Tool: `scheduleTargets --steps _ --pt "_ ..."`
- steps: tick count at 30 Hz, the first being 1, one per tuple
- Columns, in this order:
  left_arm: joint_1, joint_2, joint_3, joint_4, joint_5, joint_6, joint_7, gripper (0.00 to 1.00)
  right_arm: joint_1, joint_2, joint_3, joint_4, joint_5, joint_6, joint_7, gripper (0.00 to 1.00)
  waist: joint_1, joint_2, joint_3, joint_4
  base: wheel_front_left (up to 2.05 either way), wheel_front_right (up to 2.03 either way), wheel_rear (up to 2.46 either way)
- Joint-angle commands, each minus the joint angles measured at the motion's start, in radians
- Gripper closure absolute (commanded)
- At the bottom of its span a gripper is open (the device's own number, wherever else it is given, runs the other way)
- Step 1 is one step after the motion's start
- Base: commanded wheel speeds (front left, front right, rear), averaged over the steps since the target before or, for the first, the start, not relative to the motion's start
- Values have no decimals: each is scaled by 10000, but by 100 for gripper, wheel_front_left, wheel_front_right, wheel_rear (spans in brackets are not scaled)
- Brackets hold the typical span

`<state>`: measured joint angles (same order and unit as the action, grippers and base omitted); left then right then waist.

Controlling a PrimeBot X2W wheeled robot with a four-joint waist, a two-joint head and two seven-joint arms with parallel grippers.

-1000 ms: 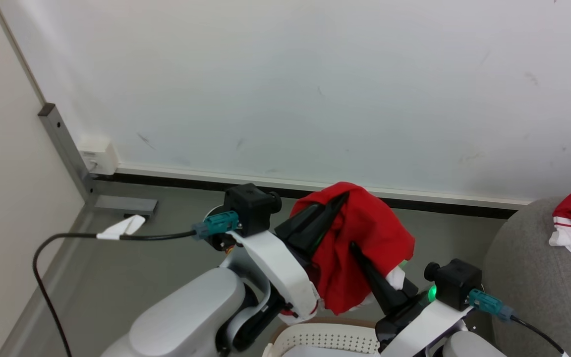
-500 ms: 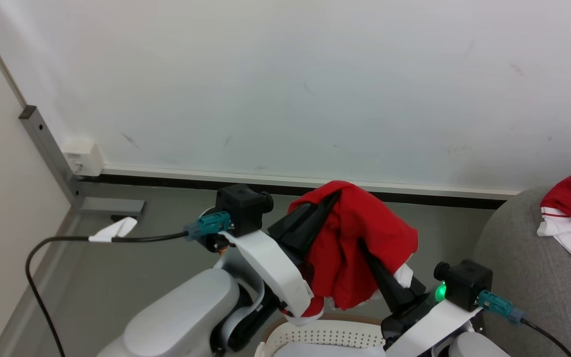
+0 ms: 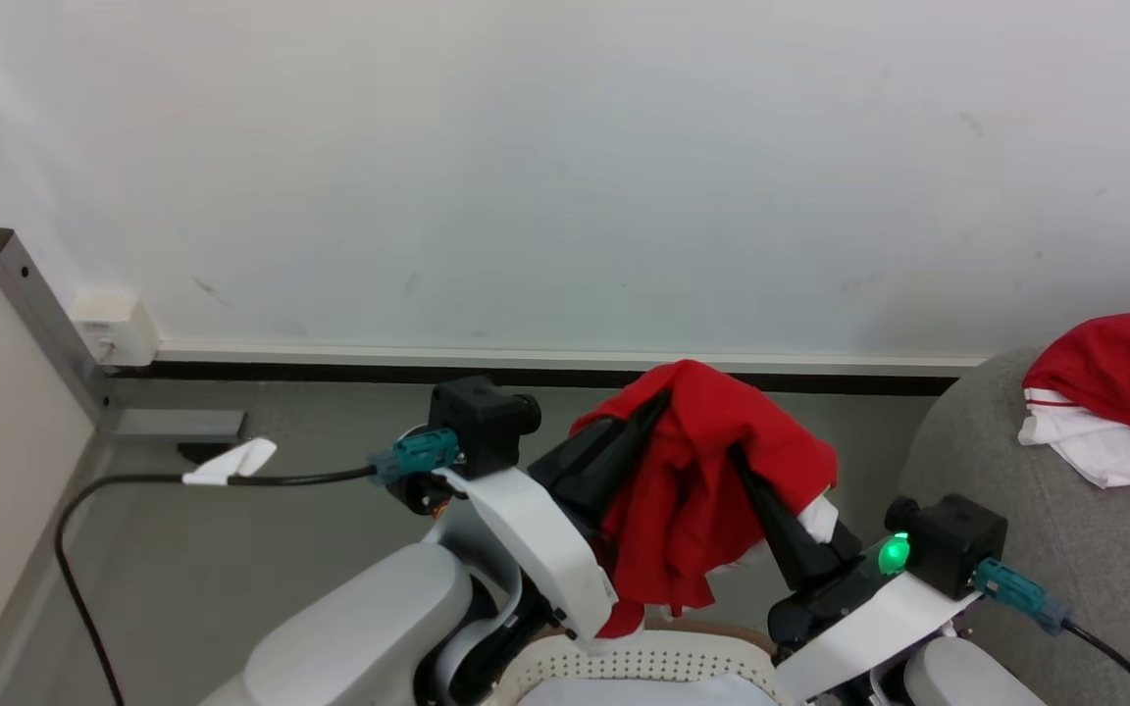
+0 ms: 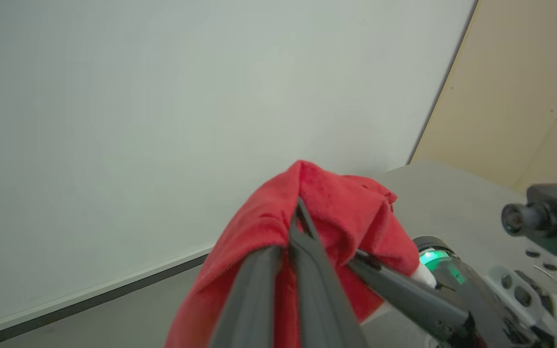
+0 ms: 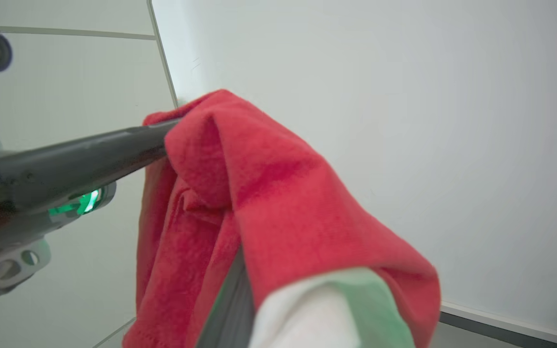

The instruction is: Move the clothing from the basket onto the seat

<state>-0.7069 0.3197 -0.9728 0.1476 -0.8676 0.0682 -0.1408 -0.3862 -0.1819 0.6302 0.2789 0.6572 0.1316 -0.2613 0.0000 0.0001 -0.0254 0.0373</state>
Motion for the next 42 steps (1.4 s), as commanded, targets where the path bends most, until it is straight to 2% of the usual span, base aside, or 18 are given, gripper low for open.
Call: scheduleTargets --steps 1,7,11,26,35,42 --pt "153 8 -19 -16 -42 -26 42 0 52 27 -168 -112 -177 -21 -36 100 0 -1 5 -193 0 0 0" --pt "215 46 -59 -79 -48 70 43 0 -16 -96 -630 -362 -338 -21 -36 100 0 -1 86 -756 0 0 0" --pt "268 91 -130 -172 13 104 58 0 60 -204 -1298 -517 -540 -20 -36 100 0 -1 190 -1220 0 0 0" --pt "368 394 -325 -511 320 155 -180 0 453 -608 -3174 -1357 -1186 -20 -36 100 0 -1 826 -3300 0 0 0" --pt "213 578 -466 -594 674 33 -393 0 641 -684 -3587 -1763 -1357 -20 -36 100 0 -1 1224 -4377 0 0 0" --pt "215 603 -450 -518 824 64 -573 0 608 -688 -3535 -1804 -1416 -20 -36 100 0 -1 1437 -4926 0 0 0"
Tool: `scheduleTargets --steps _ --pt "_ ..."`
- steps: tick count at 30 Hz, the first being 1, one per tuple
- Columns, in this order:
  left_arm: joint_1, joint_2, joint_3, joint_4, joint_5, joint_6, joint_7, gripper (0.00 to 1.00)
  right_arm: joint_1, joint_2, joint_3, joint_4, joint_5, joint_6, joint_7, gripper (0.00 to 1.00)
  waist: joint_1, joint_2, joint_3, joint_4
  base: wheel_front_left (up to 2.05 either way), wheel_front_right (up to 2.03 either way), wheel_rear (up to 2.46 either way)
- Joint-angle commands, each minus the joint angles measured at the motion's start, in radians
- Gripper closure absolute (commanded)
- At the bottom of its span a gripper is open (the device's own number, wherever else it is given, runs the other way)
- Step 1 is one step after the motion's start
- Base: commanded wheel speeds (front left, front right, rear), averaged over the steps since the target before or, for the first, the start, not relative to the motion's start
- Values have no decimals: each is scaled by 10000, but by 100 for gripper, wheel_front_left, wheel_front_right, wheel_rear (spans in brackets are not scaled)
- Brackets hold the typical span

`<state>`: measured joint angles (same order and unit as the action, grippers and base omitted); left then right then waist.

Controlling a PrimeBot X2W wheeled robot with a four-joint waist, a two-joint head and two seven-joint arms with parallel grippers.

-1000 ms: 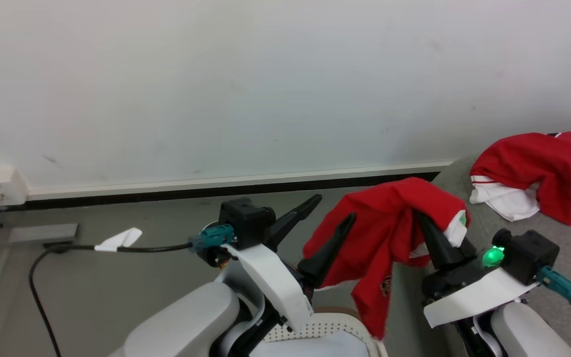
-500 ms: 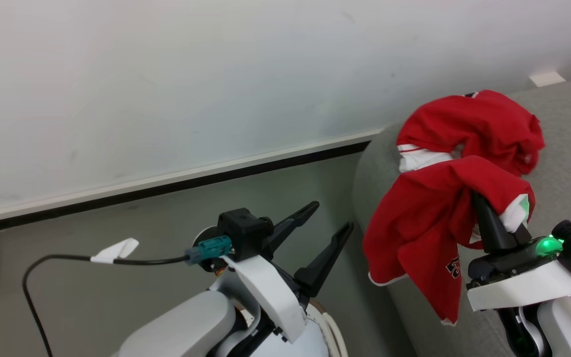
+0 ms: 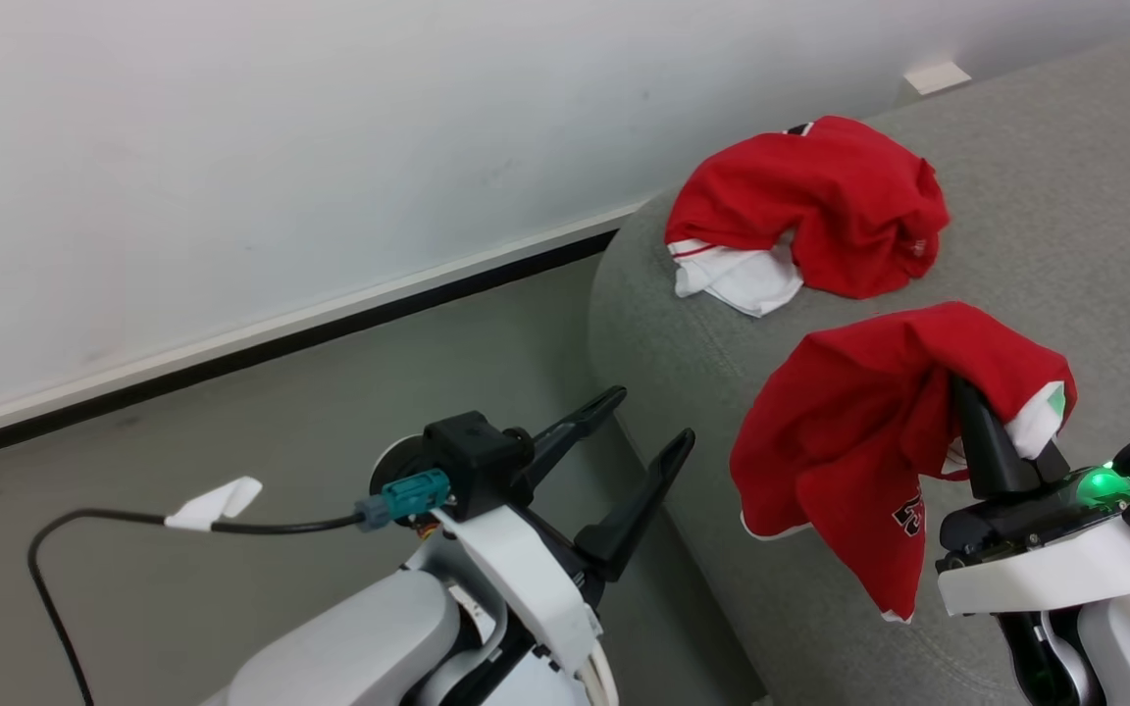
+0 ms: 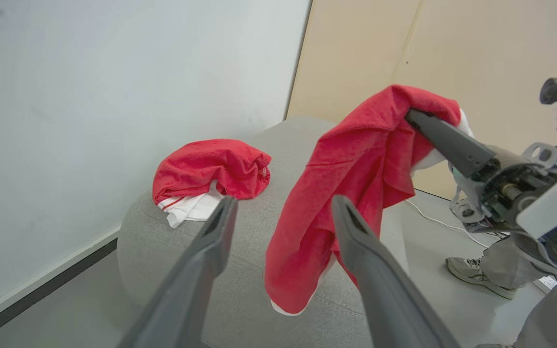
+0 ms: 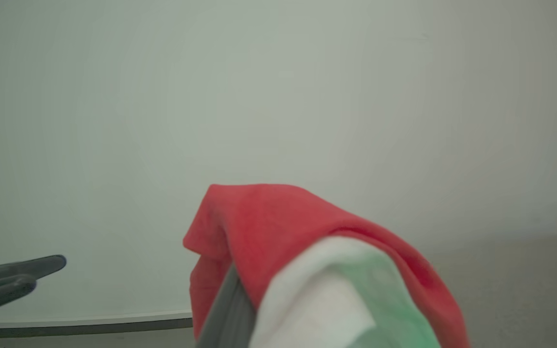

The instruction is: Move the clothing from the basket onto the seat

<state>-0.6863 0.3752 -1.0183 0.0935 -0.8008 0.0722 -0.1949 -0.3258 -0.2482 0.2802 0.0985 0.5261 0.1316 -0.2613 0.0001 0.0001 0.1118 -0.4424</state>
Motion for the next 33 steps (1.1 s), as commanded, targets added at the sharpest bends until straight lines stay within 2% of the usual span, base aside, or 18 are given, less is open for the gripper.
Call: scheduleTargets --steps 1,9,17,27,33 --pt "38 54 0 36 150 14 -62 0 -20 -20 -17 17 -100 -21 -36 100 -1 -1 68 -192 0 0 0" --pt "19 18 -59 45 184 -2 -95 0 -244 -97 125 132 -99 -20 -36 100 -1 -1 87 -371 0 0 0" --pt "-336 223 -144 -140 397 -19 49 0 -1023 -310 -203 429 -333 -21 158 100 -1 -1 666 -112 0 0 0" --pt "-1005 720 -221 -888 844 -32 583 0 -3151 -939 -1881 759 -721 -21 933 100 -1 -1 2447 591 0 0 0" --pt "-1457 1014 -120 -1293 935 -84 845 0 -4223 -1657 -3272 1097 -972 -21 1452 100 -1 -1 3588 1139 0 0 0"
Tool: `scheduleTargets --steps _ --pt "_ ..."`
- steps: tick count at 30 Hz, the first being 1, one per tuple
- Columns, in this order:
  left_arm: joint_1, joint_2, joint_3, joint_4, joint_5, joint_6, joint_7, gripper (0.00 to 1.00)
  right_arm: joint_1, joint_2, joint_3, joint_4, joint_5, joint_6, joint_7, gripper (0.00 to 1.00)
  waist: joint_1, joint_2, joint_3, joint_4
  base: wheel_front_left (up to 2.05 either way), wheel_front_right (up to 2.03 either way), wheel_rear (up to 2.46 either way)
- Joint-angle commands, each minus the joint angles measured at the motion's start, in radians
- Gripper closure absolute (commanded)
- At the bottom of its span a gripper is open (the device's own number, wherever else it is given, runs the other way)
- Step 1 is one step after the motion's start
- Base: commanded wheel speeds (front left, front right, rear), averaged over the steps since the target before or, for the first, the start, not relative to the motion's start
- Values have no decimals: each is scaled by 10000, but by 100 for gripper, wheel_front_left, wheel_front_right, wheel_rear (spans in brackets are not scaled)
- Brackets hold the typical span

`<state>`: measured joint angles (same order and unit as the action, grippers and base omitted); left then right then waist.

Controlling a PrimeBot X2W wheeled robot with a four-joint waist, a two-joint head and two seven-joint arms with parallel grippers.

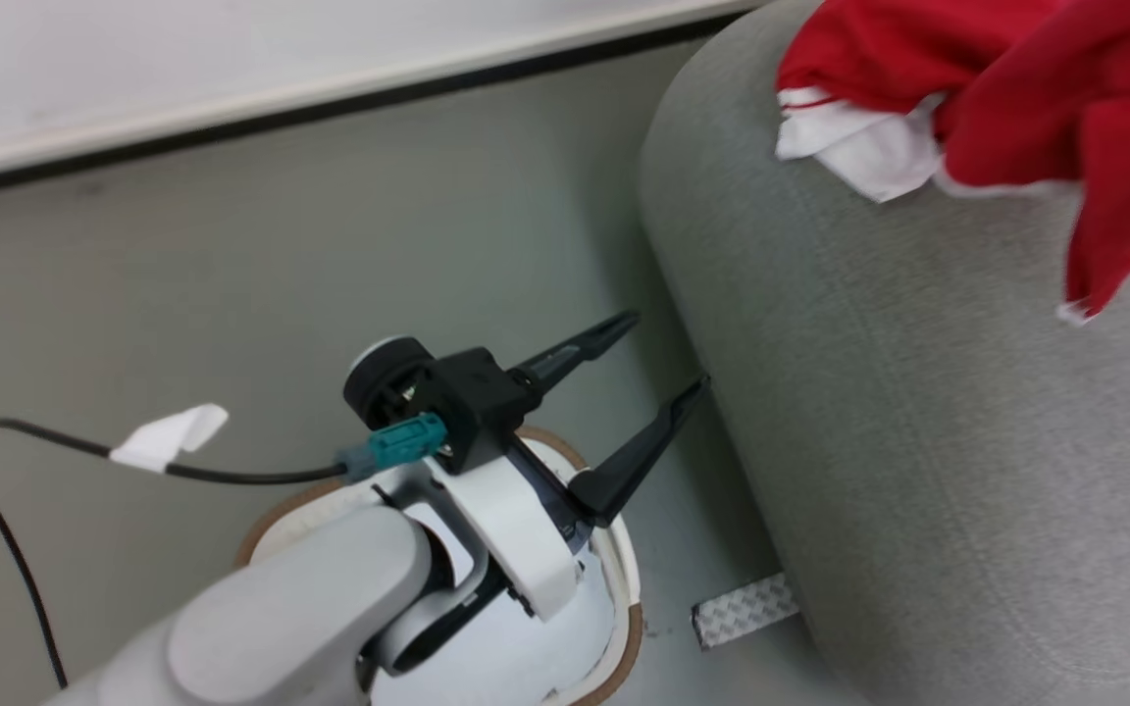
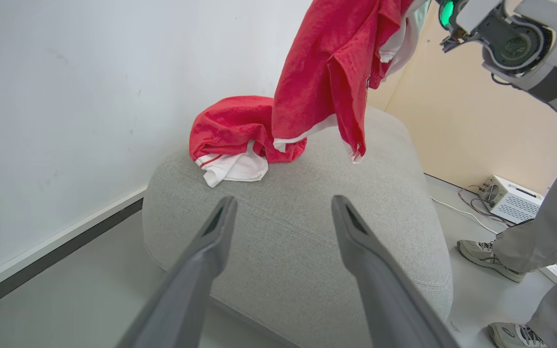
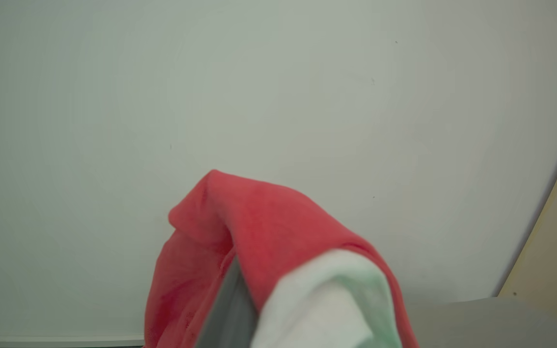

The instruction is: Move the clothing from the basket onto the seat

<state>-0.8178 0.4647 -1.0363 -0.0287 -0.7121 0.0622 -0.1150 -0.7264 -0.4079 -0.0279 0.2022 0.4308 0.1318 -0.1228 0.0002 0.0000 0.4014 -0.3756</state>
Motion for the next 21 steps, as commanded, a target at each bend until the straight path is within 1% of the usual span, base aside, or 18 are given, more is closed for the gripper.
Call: scheduleTargets --steps 1,2,4,5,8,12,18,21 --pt "-192 204 97 -102 74 0 46 0 -345 -128 -389 189 -96 -23 81 100 -2 0 833 533 0 0 0" --pt "-272 250 119 -177 99 -3 88 0 -487 -275 -608 292 -121 -23 148 100 -2 0 1037 613 0 0 0" --pt "-434 362 152 -280 147 -47 140 0 -714 -348 -964 626 -223 -23 210 100 -2 0 1352 738 0 0 0" --pt "-434 362 152 -280 147 -47 140 0 -714 -348 -964 626 -223 -23 210 100 -2 0 1352 738 0 0 0" --pt "-623 495 205 -430 284 -47 180 0 -929 -455 -1314 1222 -424 -23 417 100 -2 0 1785 917 0 0 0" --pt "-781 540 276 -545 317 -66 149 0 -1089 -644 -1525 2054 -800 -23 793 100 -2 0 2181 1149 0 0 0" --pt "-853 605 332 -500 293 -115 31 0 -1241 -1098 -1109 3457 -1277 -23 1852 100 -2 0 2548 1368 0 0 0" --pt "-887 571 358 -438 256 -141 -49 0 -1329 -1240 -679 4118 -1366 -23 2803 100 -2 0 2637 1453 0 0 0"
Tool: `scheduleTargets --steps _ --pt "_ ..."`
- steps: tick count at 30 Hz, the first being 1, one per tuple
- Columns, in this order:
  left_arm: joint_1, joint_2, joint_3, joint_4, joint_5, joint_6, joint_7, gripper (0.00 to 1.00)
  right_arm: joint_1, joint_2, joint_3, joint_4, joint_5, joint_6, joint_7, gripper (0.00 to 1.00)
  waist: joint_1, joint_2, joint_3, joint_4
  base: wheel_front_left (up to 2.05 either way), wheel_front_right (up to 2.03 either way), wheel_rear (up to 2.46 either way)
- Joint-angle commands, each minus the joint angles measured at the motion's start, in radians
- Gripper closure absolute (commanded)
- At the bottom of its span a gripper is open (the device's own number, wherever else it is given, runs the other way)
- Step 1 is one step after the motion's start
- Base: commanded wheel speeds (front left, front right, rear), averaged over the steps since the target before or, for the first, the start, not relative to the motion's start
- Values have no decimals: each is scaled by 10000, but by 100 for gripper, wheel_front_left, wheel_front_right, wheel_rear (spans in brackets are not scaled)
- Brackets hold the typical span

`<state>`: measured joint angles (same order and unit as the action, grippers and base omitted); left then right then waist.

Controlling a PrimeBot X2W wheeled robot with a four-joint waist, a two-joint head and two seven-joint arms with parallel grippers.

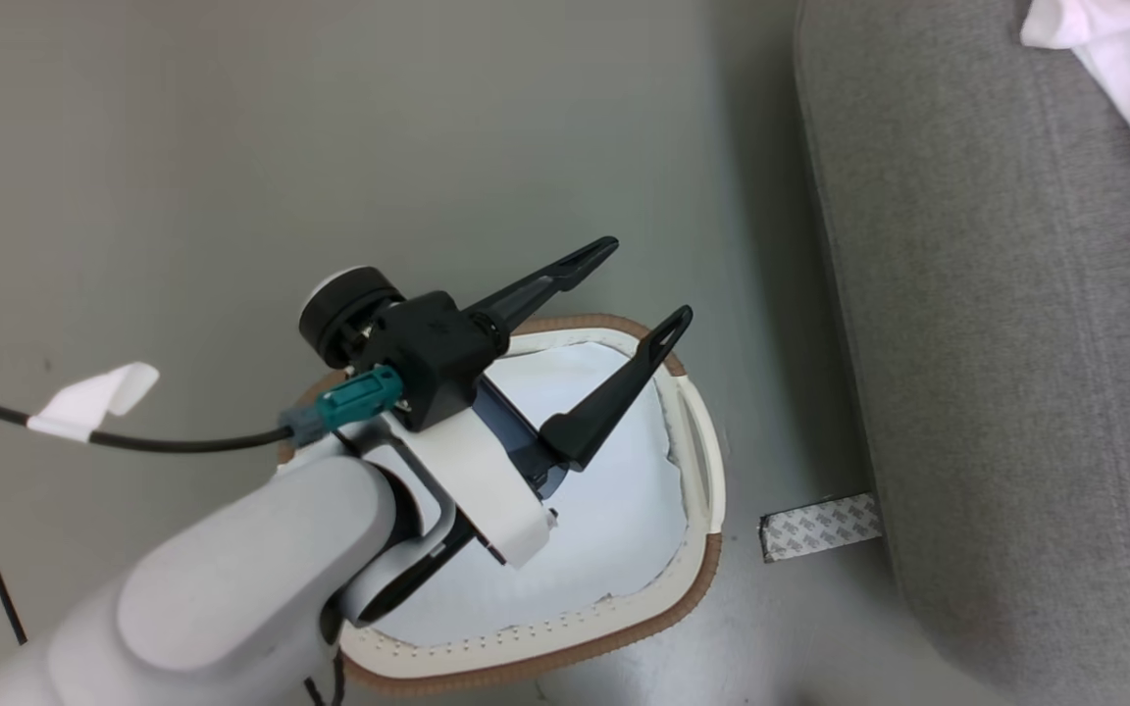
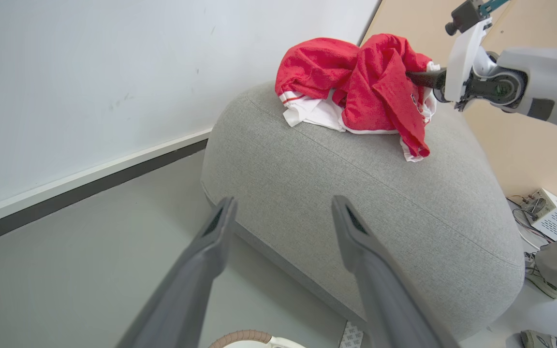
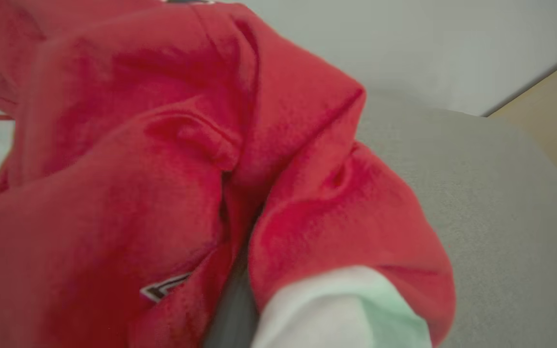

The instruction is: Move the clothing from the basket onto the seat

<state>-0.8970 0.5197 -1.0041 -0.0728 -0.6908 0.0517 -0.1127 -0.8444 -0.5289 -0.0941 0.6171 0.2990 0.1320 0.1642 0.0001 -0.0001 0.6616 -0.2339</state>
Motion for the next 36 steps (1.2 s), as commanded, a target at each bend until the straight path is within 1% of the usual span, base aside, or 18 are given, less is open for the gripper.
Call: scheduleTargets --steps 1,4,5,6,7,8,9,10,11,15,19,24,28,31,36 --pt "-101 9 48 33 31 -33 -75 0 -250 -131 11 108 -34 -25 66 100 -1 1 55 54 0 0 0" --pt "-166 -28 15 145 162 -6 -144 0 -279 -169 139 476 63 -25 359 100 -1 1 38 109 0 0 0" --pt "-151 -36 0 191 181 10 -190 0 -309 -192 163 523 88 -25 363 91 -1 1 5 113 0 0 0" --pt "-92 -48 -1 228 135 6 -215 0 -337 -204 198 561 92 -25 377 91 -1 1 -44 110 0 0 0" --pt "-41 -56 2 264 91 -3 -243 0 -365 -221 225 618 108 -25 398 77 -1 1 -100 103 0 0 0" --pt "1 -59 4 299 56 -14 -278 0 -375 -216 273 700 133 -25 443 53 -1 1 -160 95 0 0 0" --pt "36 -60 10 332 17 -17 -287 0 -367 -203 316 776 183 -25 475 46 -1 1 -222 84 0 0 0" --pt "82 -56 8 384 -19 -22 -302 0 -356 -208 295 867 221 -25 525 46 -1 1 -318 68 0 0 0" --pt "111 -58 6 428 -36 -20 -324 0 -331 -211 361 905 238 -25 545 0 -1 1 -416 55 0 0 0" --pt "255 -90 -10 551 -112 45 -401 0 -88 -235 652 1085 437 -25 796 0 -1 1 -904 -17 0 0 0" --pt "520 -87 6 751 -264 146 -545 0 324 -270 1225 859 943 -25 839 0 -1 1 -1640 -170 0 0 0" --pt "970 -111 43 944 -539 287 -745 0 1075 -740 1850 662 1796 -25 1224 0 -1 1 -2649 -283 0 0 0" --pt "1365 -96 189 1030 -728 518 -927 0 1583 -1204 1965 437 2442 -25 1350 0 -1 1 -3437 -323 0 0 0" --pt "1709 10 396 1094 -946 700 -1090 0 1819 -1413 1971 87 2812 -25 1194 0 -1 1 -4069 -330 0 0 0" --pt "2161 197 862 1046 -1184 1045 -1311 0 2048 -1615 2096 -916 3171 -25 851 0 -1 1 -4956 -146 0 0 0"
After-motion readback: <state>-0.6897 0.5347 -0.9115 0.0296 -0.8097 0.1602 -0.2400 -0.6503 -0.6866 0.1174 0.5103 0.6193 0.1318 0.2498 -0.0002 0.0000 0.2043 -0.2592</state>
